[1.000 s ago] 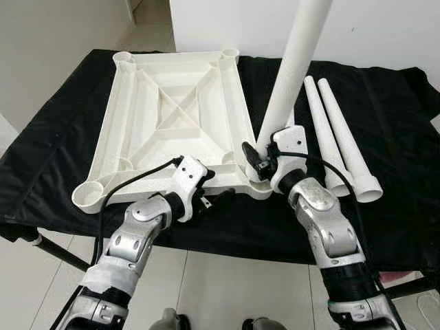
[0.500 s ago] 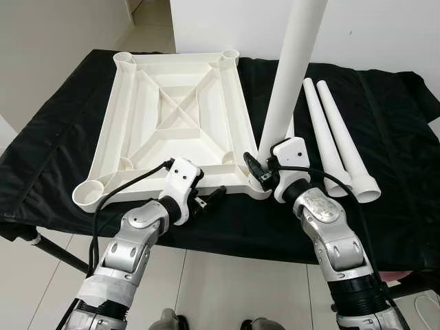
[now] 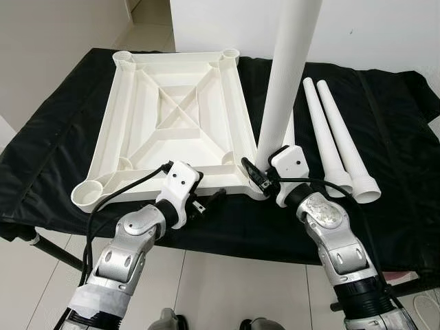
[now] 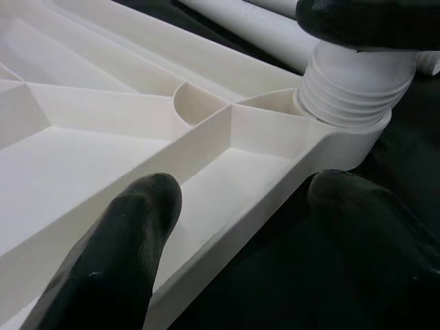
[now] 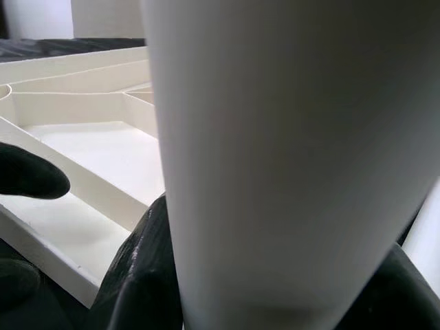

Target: Building children table

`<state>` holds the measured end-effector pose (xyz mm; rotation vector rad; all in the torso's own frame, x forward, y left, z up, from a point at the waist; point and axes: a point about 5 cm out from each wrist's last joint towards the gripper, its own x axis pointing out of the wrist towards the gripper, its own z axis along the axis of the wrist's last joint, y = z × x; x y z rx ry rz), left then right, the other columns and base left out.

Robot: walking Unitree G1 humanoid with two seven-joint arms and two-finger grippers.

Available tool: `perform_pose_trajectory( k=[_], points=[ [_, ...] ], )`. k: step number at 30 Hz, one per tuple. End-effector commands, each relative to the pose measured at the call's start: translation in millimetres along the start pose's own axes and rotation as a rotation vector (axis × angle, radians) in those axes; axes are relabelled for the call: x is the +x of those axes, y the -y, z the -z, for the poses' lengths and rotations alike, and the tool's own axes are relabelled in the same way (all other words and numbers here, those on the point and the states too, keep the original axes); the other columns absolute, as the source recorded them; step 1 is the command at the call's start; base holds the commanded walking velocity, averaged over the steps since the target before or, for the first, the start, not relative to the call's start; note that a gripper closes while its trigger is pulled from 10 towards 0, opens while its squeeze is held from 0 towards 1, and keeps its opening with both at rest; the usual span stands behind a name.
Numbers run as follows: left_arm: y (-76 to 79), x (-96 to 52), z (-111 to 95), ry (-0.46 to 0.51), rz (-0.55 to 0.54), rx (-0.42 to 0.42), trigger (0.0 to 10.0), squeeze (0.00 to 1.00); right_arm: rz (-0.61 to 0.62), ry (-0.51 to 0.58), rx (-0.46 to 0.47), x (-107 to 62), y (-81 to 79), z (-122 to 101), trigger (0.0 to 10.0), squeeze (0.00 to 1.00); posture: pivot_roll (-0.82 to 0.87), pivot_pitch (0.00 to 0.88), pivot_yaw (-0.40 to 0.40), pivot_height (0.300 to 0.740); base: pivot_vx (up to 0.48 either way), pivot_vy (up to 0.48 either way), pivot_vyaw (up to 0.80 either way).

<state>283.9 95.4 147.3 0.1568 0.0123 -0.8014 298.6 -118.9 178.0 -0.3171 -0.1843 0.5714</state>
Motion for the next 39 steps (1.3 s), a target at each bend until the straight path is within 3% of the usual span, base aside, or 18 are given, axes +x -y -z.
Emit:
perform_pose_trajectory(
  k=[1, 3, 8, 23, 39],
  points=[
    [1.7, -1.7, 1, -0.004, -0.011, 0.013, 10.0, 0.0, -0.01, -0.094, 0.074, 0.6, -3.9, 18, 10.0, 0.0, -0.1, 0.13, 0.037, 0.74, 0.0, 0.0, 0.0],
    [1.2, -1.4, 0, 0.0, -0.013, 0.015, 10.0, 0.0, 0.025, -0.12, 0.153, 5.4, 0.0, 19, 10.0, 0.0, -0.1, 0.13, 0.037, 0.74, 0.0, 0.0, 0.0],
    [1.0, -1.2, -1, 0.005, -0.016, 0.014, 10.0, 0.0, 0.047, -0.141, 0.234, 10.1, 1.9, 20, 10.0, 0.0, -0.1, 0.13, 0.035, 0.74, 0.0, 0.0, 0.0],
    [0.3, -1.5, -3, 0.014, -0.03, 0.012, 10.0, 0.0, 0.117, -0.168, 0.285, 17.5, 6.6, 23, 10.0, 0.0, -0.09, 0.132, 0.028, 0.74, 0.0, 0.0, 0.0],
    [3.9, -0.5, -3, 0.028, -0.009, 0.015, 10.0, 0.0, 0.543, -0.078, 0.371, 21.1, -9.1, 8, 10.0, 0.0, -0.09, 0.115, 0.018, 0.74, 0.0, 0.0, 0.0]
  ],
)
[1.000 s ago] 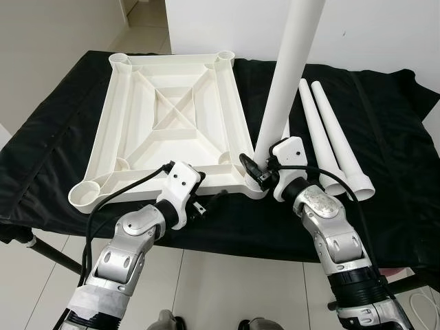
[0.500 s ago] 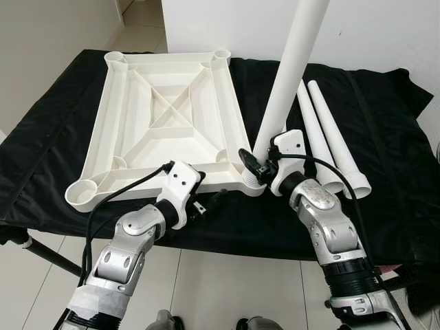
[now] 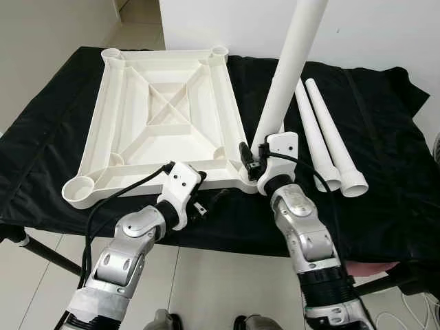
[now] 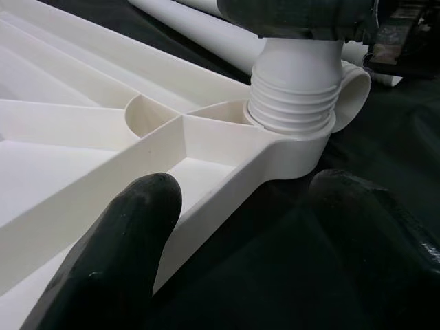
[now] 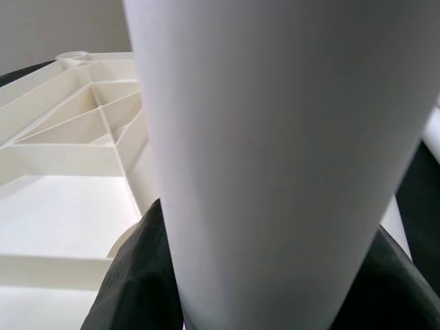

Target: Building children table

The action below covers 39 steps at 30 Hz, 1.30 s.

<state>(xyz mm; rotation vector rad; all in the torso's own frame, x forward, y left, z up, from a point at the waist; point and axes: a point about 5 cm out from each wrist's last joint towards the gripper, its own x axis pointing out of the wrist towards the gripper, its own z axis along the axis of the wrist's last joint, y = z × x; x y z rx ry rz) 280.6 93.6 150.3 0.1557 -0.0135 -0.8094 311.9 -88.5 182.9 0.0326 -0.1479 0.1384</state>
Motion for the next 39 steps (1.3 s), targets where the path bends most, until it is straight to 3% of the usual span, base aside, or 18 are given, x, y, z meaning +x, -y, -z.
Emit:
perform_pose_trajectory(
  k=[1, 9, 10, 21, 22, 25, 29, 34, 39],
  points=[
    [1.0, 1.1, 0, 0.005, -0.015, 0.006, 10.0, 0.0, 0.107, -0.057, 0.039, -2.0, 11.6, 12, 10.0, 0.0, -0.09, 0.115, 0.018, 0.74, 0.0, 0.0, 0.0],
    [2.0, 2.2, -1, 0.012, -0.014, 0.008, 10.0, 0.0, 0.059, -0.022, 0.06, -0.9, -0.3, 9, 10.0, 0.0, -0.09, 0.099, 0.008, 0.74, 0.0, 0.0, 0.0],
    [2.2, 2.1, -1, 0.014, -0.016, 0.008, 10.0, 0.0, 0.039, -0.005, 0.075, -0.7, -0.9, 7, 10.0, 1.0, -0.09, 0.099, 0.008, 0.74, 0.0, 0.0, 0.0],
    [4.5, 5.3, -3, 0.025, -0.011, 0.01, 10.0, 0.0, -0.078, 0.069, 0.051, 6.0, 7.8, -6, 10.0, 1.0, -0.09, 0.081, 0.006, 0.74, 0.0, 0.0, 0.0],
    [4.3, 5.4, -3, 0.026, -0.011, 0.011, 10.0, 0.0, -0.111, 0.064, 0.035, 7.0, 9.6, -6, 10.0, 0.0, -0.09, 0.074, 0.008, 0.74, 0.0, 0.0, 0.0],
    [3.8, 5.7, -2, 0.026, -0.011, 0.011, 10.0, 0.0, -0.18, 0.052, 0.012, 8.5, 12.0, -4, 10.0, 0.0, -0.09, 0.071, 0.012, 0.74, 0.0, 0.0, 0.0],
    [4.2, 6.5, -3, 0.028, -0.006, 0.014, 10.0, 0.0, -0.396, 0.027, -0.071, 10.2, 27.8, 2, 10.0, 0.0, -0.1, 0.073, 0.015, 0.74, 0.0, 0.0, 0.0],
    [8.7, 8.0, -3, 0.031, 0.015, 0.015, 10.0, 0.0, -0.503, -0.013, -0.154, 12.1, 39.2, 9, 10.0, 0.0, -0.1, 0.073, 0.018, 0.74, 0.0, 0.0, 0.0],
    [12.0, 9.8, -3, 0.032, 0.031, 0.018, 10.0, 0.0, -0.535, -0.026, -0.181, 14.9, 44.8, 12, 9.6, 0.0, -0.1, 0.074, 0.021, 0.74, 0.0, 0.0, 0.0]
  ],
)
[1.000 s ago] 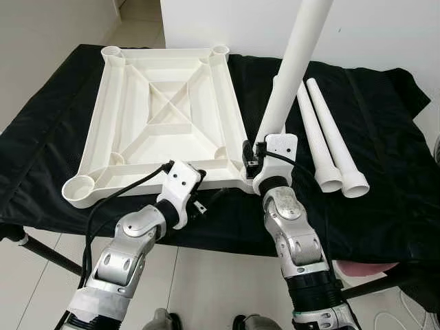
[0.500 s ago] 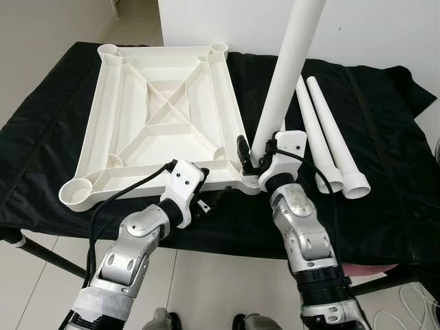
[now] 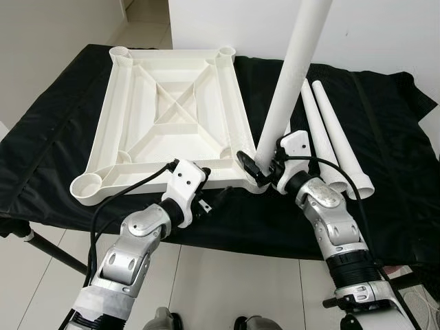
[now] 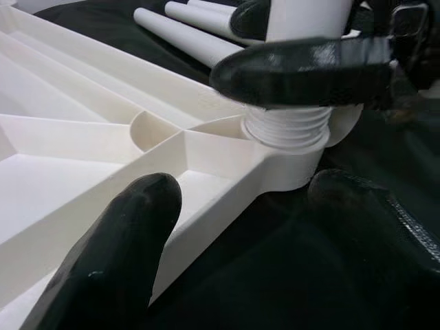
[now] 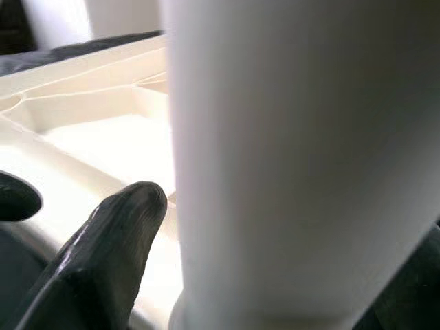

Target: Building children table

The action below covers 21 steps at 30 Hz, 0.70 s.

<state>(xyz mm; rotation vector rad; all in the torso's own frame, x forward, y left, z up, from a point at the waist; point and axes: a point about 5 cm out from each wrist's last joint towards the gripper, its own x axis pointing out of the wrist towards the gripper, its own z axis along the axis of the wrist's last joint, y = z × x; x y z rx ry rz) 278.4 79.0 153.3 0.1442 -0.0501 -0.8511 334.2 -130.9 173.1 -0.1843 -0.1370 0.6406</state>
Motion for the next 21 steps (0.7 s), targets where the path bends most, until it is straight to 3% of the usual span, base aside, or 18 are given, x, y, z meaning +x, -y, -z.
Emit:
perform_pose_trajectory(
  k=[1, 2, 10, 14, 15, 20, 21],
  points=[
    [3.0, 2.2, 2, -0.007, 0.004, 0.014, 10.0, 0.0, -0.022, -0.015, -0.015, 1.3, 3.6, 4, 6.4, 0.0, -0.1, 0.074, 0.023, 0.74, 0.0, 0.0, 0.0],
    [6.0, 3.5, 2, -0.005, 0.019, 0.014, 10.0, 0.0, -0.031, -0.025, -0.019, 1.6, 7.2, 6, 0.0, 0.0, -0.1, 0.075, 0.022, 0.74, 0.0, 0.0, 0.0],
    [13.7, 6.9, 2, -0.002, 0.046, 0.013, 10.0, 0.0, -0.047, -0.033, 0.0, 1.5, 13.6, 11, 0.0, 0.0, -0.1, 0.073, 0.021, 0.74, 0.0, 0.0, 0.0],
    [13.0, 8.9, 0, 0.007, 0.04, 0.01, 10.0, 0.0, -0.037, -0.022, 0.056, 3.2, 5.2, 12, 0.0, 0.0, -0.11, 0.073, 0.02, 0.74, 0.0, 0.0, 0.0],
    [12.8, 9.2, 0, 0.007, 0.038, 0.012, 10.0, 0.0, -0.018, -0.035, 0.072, 4.3, 2.8, 13, 9.6, 0.0, -0.11, 0.073, 0.02, 0.74, 0.0, 0.0, 0.0],
    [12.1, 9.8, 1, 0.008, 0.034, 0.013, 10.0, 0.0, 0.072, -0.075, 0.082, 10.8, -8.9, 16, 10.0, 0.0, -0.11, 0.071, 0.019, 0.74, 0.0, 0.0, 0.0],
    [12.6, 10.7, 1, 0.009, 0.033, 0.011, 10.0, 0.0, 0.147, -0.077, 0.111, 13.8, -12.7, 16, 10.0, 0.0, -0.11, 0.068, 0.018, 0.74, 0.0, 0.0, 0.0]
  ],
)
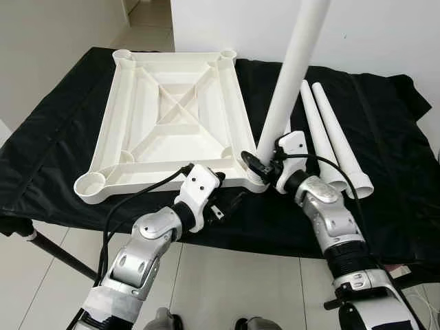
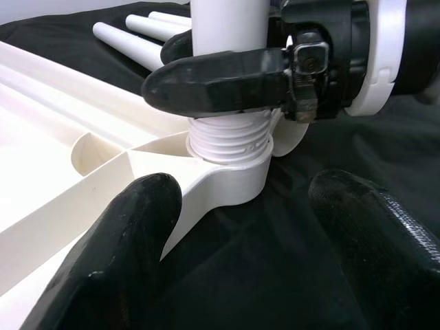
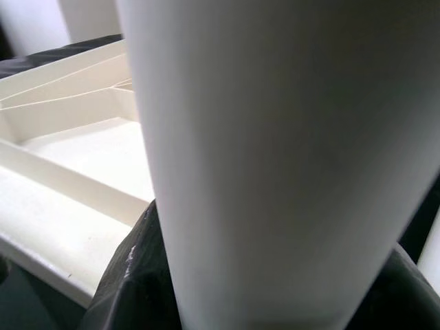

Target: Building children table

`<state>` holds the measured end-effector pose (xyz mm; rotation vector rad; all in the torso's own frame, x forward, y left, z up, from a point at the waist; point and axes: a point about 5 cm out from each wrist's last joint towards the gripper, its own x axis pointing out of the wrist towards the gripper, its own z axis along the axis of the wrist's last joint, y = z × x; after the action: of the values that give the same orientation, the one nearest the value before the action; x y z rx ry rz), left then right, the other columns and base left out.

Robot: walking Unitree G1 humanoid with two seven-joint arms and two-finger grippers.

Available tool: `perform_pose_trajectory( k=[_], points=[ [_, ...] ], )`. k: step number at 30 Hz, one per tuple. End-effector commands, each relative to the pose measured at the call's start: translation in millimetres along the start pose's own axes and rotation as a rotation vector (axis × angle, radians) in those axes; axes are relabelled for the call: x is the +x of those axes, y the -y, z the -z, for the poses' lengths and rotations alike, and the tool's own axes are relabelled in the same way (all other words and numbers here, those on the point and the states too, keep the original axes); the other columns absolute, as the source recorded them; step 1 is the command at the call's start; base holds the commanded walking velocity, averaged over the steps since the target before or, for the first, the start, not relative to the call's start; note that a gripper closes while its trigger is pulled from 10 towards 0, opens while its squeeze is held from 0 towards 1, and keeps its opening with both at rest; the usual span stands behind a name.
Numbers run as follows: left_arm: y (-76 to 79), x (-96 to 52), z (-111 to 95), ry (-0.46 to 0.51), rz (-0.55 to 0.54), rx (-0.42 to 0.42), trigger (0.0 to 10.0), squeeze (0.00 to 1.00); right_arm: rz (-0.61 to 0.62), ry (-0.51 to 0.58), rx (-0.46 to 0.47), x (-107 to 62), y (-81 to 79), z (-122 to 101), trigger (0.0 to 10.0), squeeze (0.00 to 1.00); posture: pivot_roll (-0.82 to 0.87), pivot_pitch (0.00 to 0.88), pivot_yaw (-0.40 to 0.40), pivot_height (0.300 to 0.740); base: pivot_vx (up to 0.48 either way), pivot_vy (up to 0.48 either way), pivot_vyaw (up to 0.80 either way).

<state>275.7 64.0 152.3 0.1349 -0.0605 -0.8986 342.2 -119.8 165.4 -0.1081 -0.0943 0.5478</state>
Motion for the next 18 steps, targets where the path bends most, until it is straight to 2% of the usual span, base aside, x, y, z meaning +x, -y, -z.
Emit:
perform_pose_trajectory(
  k=[1, 5, 6, 9, 12, 18],
  points=[
    [0.6, 1.3, 1, -0.007, -0.013, 0.015, 10.0, 0.0, 0.054, -0.05, 0.029, 0.9, -6.4, 9, 10.0, 0.0, -0.11, 0.068, 0.018, 0.74, 0.0, 0.0, 0.0],
    [3.8, 2.6, 2, -0.004, -0.006, 0.011, 10.0, 0.0, 0.232, -0.023, 0.091, 2.3, -9.6, 2, 10.0, 0.0, -0.11, 0.062, 0.017, 0.74, 0.0, 0.0, 0.0],
    [3.8, 2.6, 2, -0.004, -0.006, 0.011, 10.0, 0.0, 0.232, -0.023, 0.091, 2.3, -9.6, 2, 10.0, 0.0, -0.11, 0.062, 0.017, 0.74, 0.0, 0.0, 0.0],
    [5.4, 3.4, 2, -0.003, 0.0, 0.009, 10.0, 0.0, 0.376, -0.022, 0.121, -1.3, -18.1, -3, 10.0, 0.0, -0.12, 0.057, 0.015, 0.74, 0.0, 0.0, 0.0],
    [5.7, 3.7, 3, -0.003, 0.001, 0.009, 10.0, 0.0, 0.403, -0.018, 0.128, -2.6, -19.2, -3, 10.0, 0.0, -0.12, 0.051, 0.014, 0.74, 0.0, 0.0, 0.0],
    [4.6, 4.7, 2, 0.001, 0.002, 0.014, 10.0, 0.0, 0.417, 0.009, 0.136, -4.0, -32.5, -9, 10.0, 0.0, -0.12, 0.04, 0.013, 0.74, 0.0, 0.0, 0.0]
  ],
)
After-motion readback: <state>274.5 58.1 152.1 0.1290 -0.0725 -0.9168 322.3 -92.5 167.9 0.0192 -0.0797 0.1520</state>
